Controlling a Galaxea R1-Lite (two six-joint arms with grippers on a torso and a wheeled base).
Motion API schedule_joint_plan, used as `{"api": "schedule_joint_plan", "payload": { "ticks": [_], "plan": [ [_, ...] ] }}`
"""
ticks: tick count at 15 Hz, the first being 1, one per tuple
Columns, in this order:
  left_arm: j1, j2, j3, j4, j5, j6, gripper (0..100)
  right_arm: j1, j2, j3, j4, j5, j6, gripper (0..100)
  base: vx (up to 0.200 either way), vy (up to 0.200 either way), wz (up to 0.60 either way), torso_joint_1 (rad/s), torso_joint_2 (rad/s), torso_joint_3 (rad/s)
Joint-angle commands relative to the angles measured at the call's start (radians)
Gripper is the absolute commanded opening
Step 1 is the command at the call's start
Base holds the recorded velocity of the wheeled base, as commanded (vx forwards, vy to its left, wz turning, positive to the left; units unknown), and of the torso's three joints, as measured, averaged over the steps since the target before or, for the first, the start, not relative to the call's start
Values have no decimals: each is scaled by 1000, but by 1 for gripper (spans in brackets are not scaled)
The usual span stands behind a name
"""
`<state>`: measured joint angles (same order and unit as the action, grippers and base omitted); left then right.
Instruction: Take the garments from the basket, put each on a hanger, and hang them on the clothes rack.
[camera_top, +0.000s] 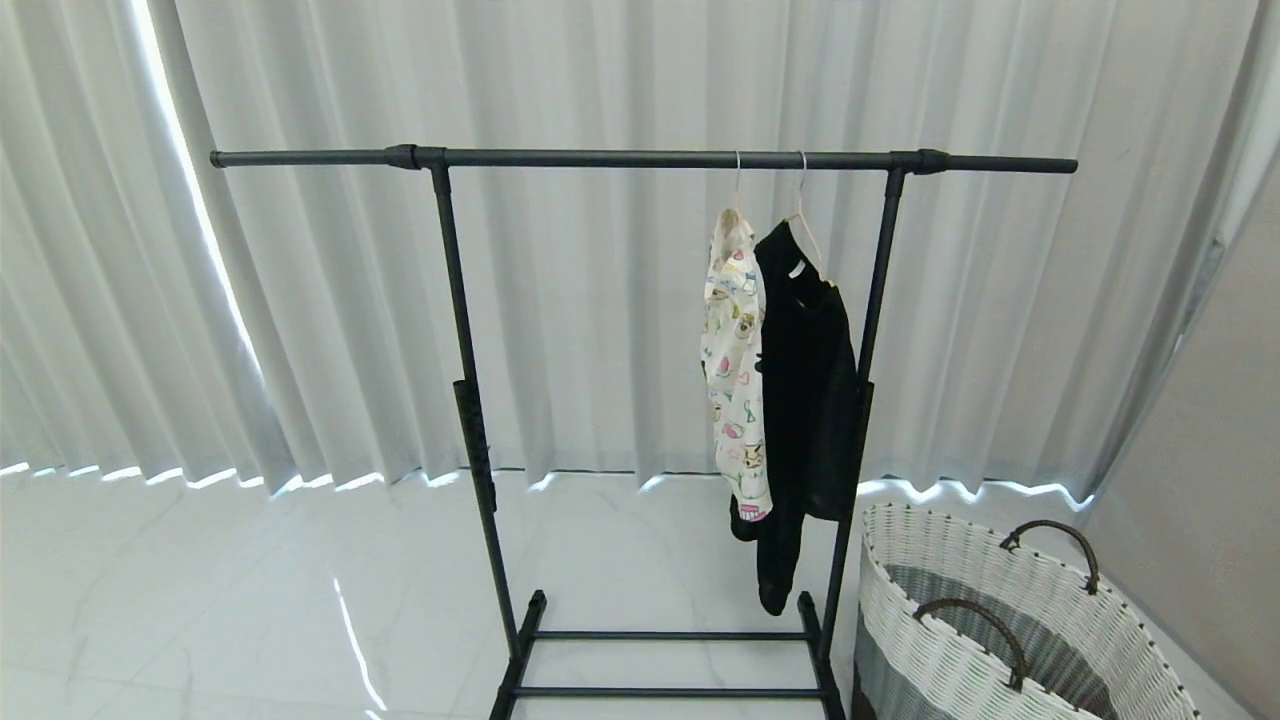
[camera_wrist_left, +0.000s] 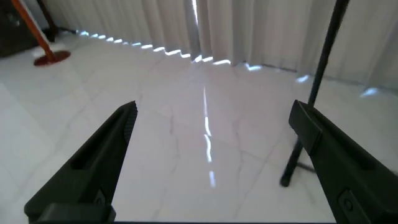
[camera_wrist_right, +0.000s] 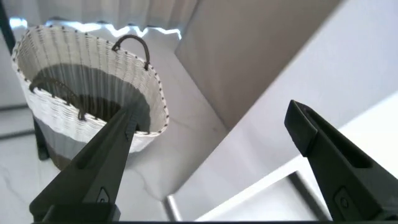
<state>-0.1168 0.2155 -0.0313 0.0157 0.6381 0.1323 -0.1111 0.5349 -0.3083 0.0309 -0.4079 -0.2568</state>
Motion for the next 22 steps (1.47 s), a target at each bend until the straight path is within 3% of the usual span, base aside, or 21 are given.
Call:
{"api": "schedule_joint_plan", "payload": {
  "ticks": [1, 3, 5, 8, 10, 11, 13, 14, 15, 16, 17, 18, 19, 21, 22],
  "plan": [
    [5, -119, -2, 23, 22, -73, 100, -16, -139, 78, -26, 1, 36, 100, 0, 0, 0, -183, 481, 295],
    [6, -119, 1, 23, 28, -186, 100, -13, -288, 156, -29, 38, 65, 100, 0, 0, 0, -178, 469, 298],
    [6, -119, 1, 24, 49, -171, 100, -12, -518, 256, -20, 162, 50, 100, 0, 0, 0, -149, 403, 263],
    [6, -119, 1, 23, 25, -89, 100, -7, -518, 308, -126, 230, 77, 100, 0, 0, 0, -46, 131, 85],
    [6, -119, 2, 21, -69, -82, 100, 39, -512, 308, -120, 419, 117, 100, 0, 0, 0, 0, 0, 0],
    [5, -119, 2, 21, -140, -71, 100, 51, -504, 308, -112, 462, 117, 100, 0, 0, 0, 0, 0, 0],
    [5, -119, 4, 21, -273, -94, 100, 50, -520, 308, -115, 412, 148, 100, 0, 0, 0, 0, 0, 0],
    [5, -119, 4, 21, -296, -120, 100, 50, -520, 308, -114, 371, 177, 100, 0, 0, 0, 0, 0, 0],
    [-3, -116, 4, 21, -324, -191, 100, 50, -520, 308, -104, 297, 252, 100, 0, 0, 0, 0, 0, 0],
    [-12, -117, 4, 21, -325, -189, 100, 50, -520, 308, -77, 296, 304, 100, 0, 0, 0, 0, 0, 0],
    [-9, -117, 2, 21, -287, -135, 100, 50, -521, 308, -65, 294, 369, 100, 0, 0, 0, 0, 0, 0],
    [-9, -117, 2, 21, -179, -62, 100, 50, -521, 308, -65, 294, 409, 100, 0, 0, 0, 0, 0, 0],
    [-11, -117, 2, 21, -112, -43, 100, 50, -521, 308, -60, 300, 386, 100, 0, 0, 0, 0, 0, 0],
    [-20, -110, 1, 21, -118, -63, 100, 50, -520, 308, -26, 412, 294, 100, 0, 0, 0, 0, 0, 0],
    [-98, -111, 1, 21, -192, -89, 100, 80, -520, 307, -26, 443, 222, 100, 0, 0, 0, 0, 0, 0]
  ]
}}
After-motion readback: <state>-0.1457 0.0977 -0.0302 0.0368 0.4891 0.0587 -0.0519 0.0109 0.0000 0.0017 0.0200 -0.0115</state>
